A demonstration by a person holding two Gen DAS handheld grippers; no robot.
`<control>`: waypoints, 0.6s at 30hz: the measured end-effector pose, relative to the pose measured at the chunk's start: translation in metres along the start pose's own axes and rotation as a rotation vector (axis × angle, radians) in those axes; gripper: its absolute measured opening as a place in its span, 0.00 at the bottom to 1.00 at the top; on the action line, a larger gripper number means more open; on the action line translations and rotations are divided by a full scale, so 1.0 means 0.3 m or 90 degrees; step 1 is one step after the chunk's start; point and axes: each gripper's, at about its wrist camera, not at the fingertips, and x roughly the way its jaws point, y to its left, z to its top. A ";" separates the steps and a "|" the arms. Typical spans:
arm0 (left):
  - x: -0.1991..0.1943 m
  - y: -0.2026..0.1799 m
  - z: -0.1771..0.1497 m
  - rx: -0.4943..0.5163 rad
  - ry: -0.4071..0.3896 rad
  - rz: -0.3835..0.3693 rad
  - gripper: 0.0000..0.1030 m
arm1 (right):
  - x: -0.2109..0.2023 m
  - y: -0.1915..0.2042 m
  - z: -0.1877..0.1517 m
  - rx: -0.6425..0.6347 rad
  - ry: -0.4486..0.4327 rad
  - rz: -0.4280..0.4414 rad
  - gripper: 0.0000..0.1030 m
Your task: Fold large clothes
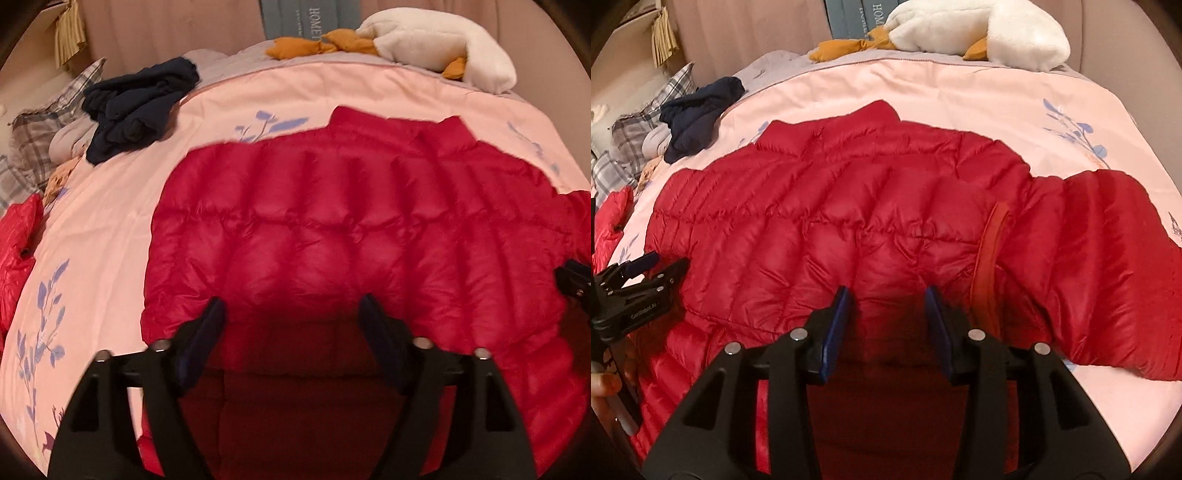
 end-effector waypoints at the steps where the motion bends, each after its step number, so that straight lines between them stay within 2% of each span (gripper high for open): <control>1: 0.012 0.019 -0.003 -0.016 0.005 -0.008 0.83 | 0.004 0.001 -0.001 0.000 0.002 -0.001 0.42; 4: 0.027 0.029 0.003 -0.035 0.011 -0.019 0.86 | 0.015 0.012 -0.006 -0.007 0.001 -0.012 0.43; 8: 0.031 0.011 -0.003 -0.026 0.002 -0.006 0.87 | 0.019 0.027 -0.020 -0.018 -0.011 -0.028 0.43; 13: 0.029 0.009 -0.010 -0.031 0.002 -0.012 0.87 | 0.021 0.019 -0.018 -0.010 -0.010 -0.020 0.43; 15: 0.030 0.014 -0.011 -0.033 0.003 -0.008 0.91 | 0.015 0.008 -0.015 0.003 -0.010 -0.008 0.43; 18: 0.008 0.027 -0.008 -0.046 0.004 -0.010 0.91 | -0.038 -0.015 -0.018 0.043 -0.018 0.032 0.56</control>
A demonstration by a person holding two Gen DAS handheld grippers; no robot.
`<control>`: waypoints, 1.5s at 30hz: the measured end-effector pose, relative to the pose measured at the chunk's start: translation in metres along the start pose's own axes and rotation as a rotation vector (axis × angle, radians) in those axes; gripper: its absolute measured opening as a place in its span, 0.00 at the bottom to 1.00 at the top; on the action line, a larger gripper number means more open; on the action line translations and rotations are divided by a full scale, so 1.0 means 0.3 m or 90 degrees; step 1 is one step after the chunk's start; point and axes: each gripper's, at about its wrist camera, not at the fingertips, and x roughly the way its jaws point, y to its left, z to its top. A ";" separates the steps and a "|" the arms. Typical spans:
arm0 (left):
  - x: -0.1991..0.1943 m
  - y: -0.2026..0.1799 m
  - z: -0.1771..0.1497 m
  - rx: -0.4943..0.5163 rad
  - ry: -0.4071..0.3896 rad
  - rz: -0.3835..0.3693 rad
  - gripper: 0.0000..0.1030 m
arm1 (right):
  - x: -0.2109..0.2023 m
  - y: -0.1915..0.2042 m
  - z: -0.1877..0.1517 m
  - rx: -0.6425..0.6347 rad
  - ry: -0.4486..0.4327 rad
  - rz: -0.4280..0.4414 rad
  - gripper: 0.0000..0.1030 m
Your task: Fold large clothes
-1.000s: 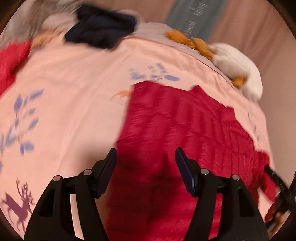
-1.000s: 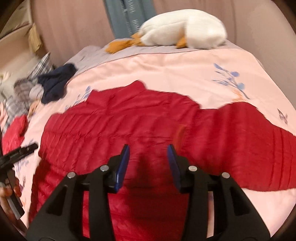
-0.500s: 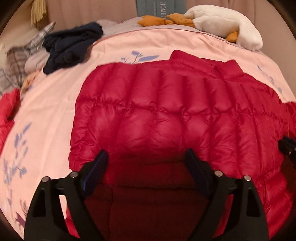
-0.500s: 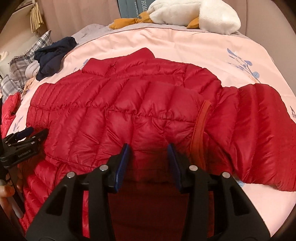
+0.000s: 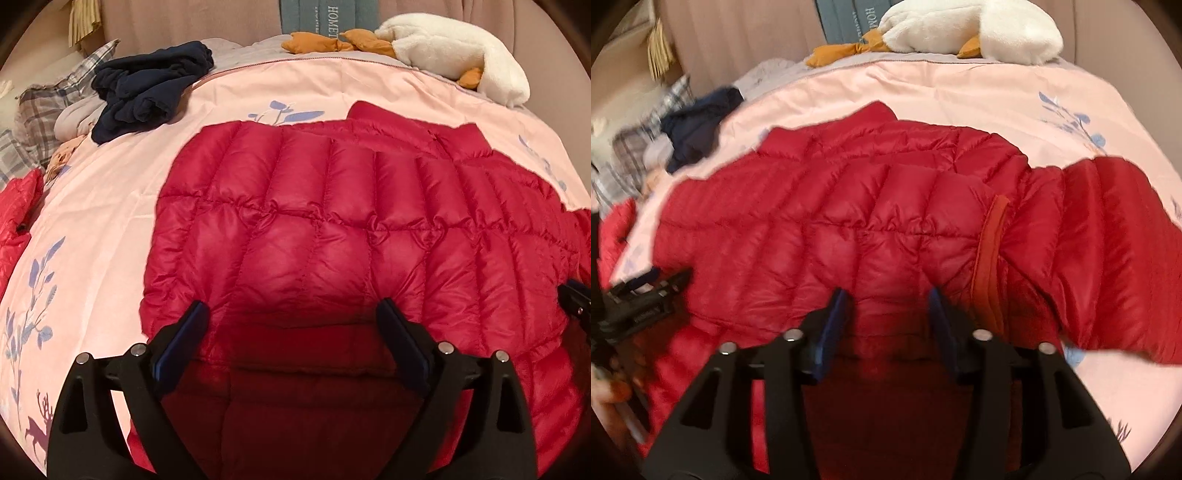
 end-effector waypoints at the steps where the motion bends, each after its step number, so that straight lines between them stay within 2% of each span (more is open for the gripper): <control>1: -0.014 0.006 -0.004 -0.007 -0.001 -0.006 0.91 | -0.021 0.003 -0.003 0.001 -0.007 0.005 0.59; 5: -0.103 0.022 -0.043 -0.020 -0.011 -0.040 0.91 | -0.118 0.037 -0.031 -0.034 -0.033 -0.005 0.62; 7: -0.157 0.018 -0.071 -0.014 -0.015 -0.050 0.91 | -0.164 0.046 -0.052 -0.034 -0.038 0.010 0.67; 14: -0.286 -0.008 -0.173 -0.001 -0.004 -0.082 0.91 | -0.257 0.077 -0.149 -0.036 -0.021 0.048 0.69; 21: -0.331 -0.020 -0.265 0.011 0.010 -0.076 0.91 | -0.293 0.089 -0.260 -0.049 0.014 0.055 0.71; 26: -0.312 -0.025 -0.341 0.010 0.050 -0.067 0.91 | -0.255 0.064 -0.335 -0.049 0.066 0.047 0.73; 28: -0.305 -0.025 -0.370 0.006 0.061 -0.063 0.92 | -0.265 0.048 -0.365 -0.042 0.060 0.055 0.75; 30: -0.317 -0.019 -0.400 0.001 0.048 -0.049 0.96 | -0.292 0.039 -0.402 -0.045 0.041 0.063 0.78; 33: -0.337 0.003 -0.434 -0.023 0.030 -0.056 0.97 | -0.334 0.009 -0.439 -0.035 0.012 0.080 0.78; 36: -0.380 0.026 -0.462 -0.044 0.021 -0.058 0.97 | -0.413 -0.068 -0.457 0.013 -0.028 0.115 0.80; 41: -0.455 0.075 -0.521 -0.103 0.016 -0.071 0.97 | -0.521 -0.355 -0.458 0.200 -0.084 0.137 0.82; 45: -0.491 0.090 -0.547 -0.120 0.025 -0.081 0.97 | -0.562 -0.626 -0.488 0.358 -0.111 0.071 0.82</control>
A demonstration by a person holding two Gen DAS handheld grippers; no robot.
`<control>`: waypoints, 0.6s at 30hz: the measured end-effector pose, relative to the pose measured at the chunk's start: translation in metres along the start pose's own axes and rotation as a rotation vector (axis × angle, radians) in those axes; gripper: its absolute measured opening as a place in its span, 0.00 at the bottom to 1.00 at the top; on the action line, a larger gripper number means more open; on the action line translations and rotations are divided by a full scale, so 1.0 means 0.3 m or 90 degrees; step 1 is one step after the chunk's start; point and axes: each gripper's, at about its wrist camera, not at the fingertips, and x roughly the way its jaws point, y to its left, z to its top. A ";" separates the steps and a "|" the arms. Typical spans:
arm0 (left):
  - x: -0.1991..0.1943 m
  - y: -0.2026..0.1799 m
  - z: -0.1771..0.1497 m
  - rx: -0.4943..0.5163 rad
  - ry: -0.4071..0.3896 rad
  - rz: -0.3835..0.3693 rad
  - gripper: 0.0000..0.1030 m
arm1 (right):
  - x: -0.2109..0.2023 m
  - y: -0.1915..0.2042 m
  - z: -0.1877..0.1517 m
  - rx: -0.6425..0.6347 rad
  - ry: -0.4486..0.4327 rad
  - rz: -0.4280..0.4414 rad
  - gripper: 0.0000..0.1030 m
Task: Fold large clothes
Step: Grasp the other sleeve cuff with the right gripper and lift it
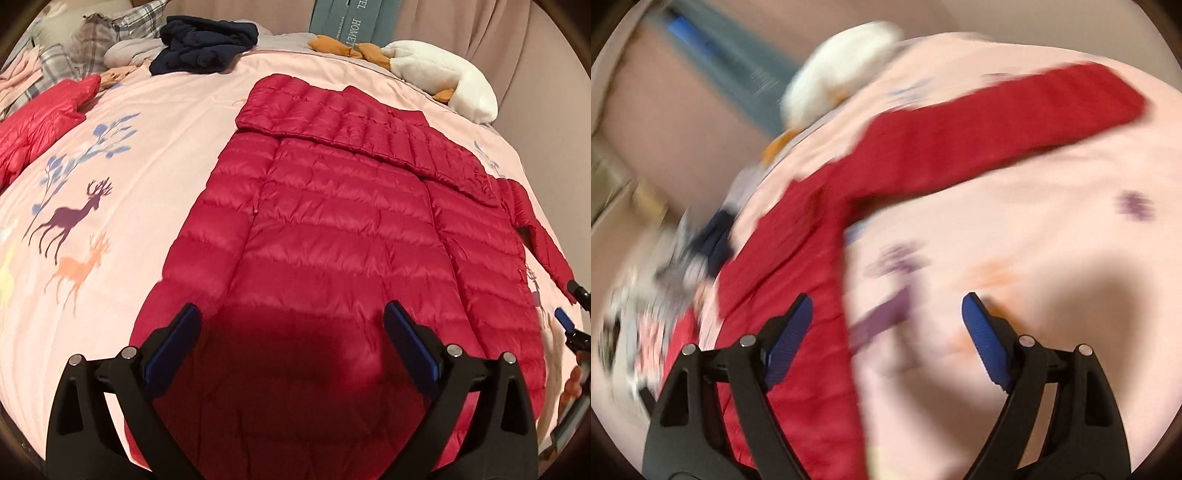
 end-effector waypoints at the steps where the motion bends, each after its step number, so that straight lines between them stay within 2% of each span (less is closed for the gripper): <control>1: -0.005 0.001 0.003 -0.005 0.004 -0.007 0.97 | -0.012 -0.034 0.017 0.019 -0.012 -0.006 0.82; 5: -0.037 -0.012 0.019 -0.031 0.000 -0.038 0.97 | -0.061 -0.168 0.091 0.092 -0.063 -0.033 0.82; 10: -0.055 -0.070 0.048 -0.030 -0.001 -0.060 0.97 | -0.048 -0.267 0.167 0.155 -0.079 -0.027 0.82; 18: -0.063 -0.119 0.048 -0.003 -0.001 -0.049 0.97 | 0.061 -0.303 0.286 0.198 -0.087 -0.042 0.82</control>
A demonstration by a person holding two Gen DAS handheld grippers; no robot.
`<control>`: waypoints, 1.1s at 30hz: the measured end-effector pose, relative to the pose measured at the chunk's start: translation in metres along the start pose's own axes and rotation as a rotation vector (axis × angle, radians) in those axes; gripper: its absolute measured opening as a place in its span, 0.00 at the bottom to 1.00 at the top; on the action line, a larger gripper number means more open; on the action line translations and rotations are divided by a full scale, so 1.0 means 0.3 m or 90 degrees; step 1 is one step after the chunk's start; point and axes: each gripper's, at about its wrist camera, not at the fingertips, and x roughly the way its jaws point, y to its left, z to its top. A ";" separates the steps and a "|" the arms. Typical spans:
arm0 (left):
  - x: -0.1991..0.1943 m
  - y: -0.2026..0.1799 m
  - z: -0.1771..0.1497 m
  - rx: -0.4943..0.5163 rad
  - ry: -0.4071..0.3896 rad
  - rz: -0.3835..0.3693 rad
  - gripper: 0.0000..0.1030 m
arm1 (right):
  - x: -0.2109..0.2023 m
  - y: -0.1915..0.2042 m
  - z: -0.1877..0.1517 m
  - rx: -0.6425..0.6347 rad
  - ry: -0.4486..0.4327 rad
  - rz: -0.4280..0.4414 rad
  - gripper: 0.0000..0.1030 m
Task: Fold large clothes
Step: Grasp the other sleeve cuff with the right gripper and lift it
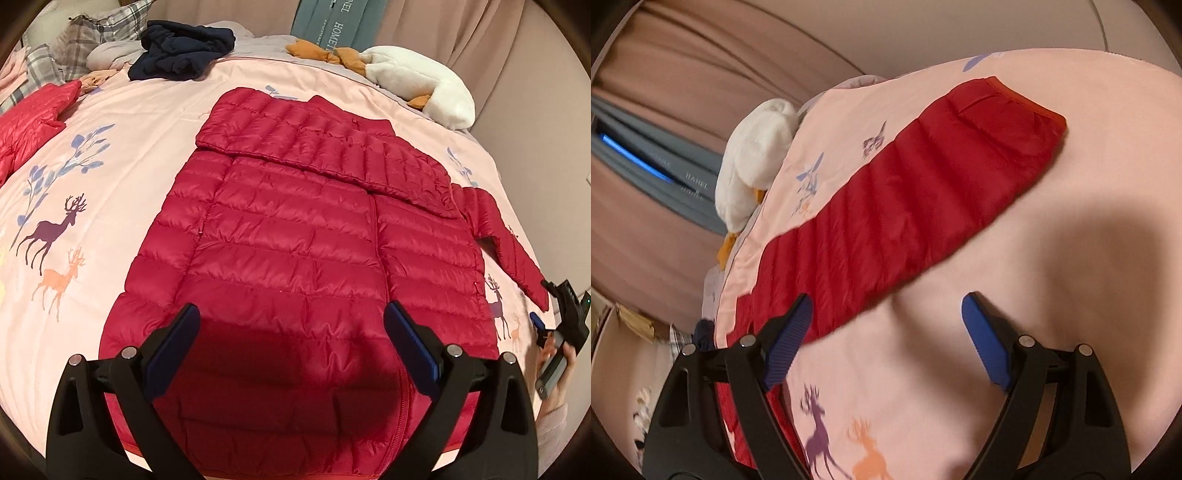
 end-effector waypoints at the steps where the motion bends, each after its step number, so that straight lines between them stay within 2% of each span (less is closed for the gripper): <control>1: 0.003 0.002 0.001 -0.002 0.002 0.004 0.97 | 0.003 -0.009 0.014 0.007 -0.007 -0.001 0.82; 11: -0.003 -0.006 0.009 0.021 -0.011 0.041 0.97 | 0.046 -0.029 0.097 0.056 -0.074 -0.010 0.80; 14: -0.001 -0.012 0.009 0.025 -0.010 0.042 0.97 | 0.033 -0.044 0.097 0.059 -0.084 -0.031 0.62; 16: -0.002 -0.016 0.008 0.030 -0.012 0.044 0.97 | 0.036 -0.058 0.101 0.068 -0.085 -0.040 0.46; 17: -0.003 -0.019 0.005 0.032 -0.014 0.046 0.97 | 0.033 -0.068 0.103 0.072 -0.085 -0.040 0.41; 19: -0.002 -0.023 0.004 0.039 -0.016 0.052 0.97 | 0.037 -0.085 0.107 0.073 -0.081 -0.046 0.23; 21: 0.001 -0.025 0.000 0.044 -0.015 0.056 0.97 | 0.036 -0.103 0.107 0.074 -0.080 -0.048 0.15; 27: 0.008 -0.026 -0.006 0.044 -0.009 0.058 0.97 | 0.025 -0.103 0.102 0.063 -0.085 -0.054 0.07; 33: 0.004 -0.027 -0.009 0.049 -0.010 0.060 0.97 | -0.042 0.035 0.099 -0.045 -0.118 -0.049 0.05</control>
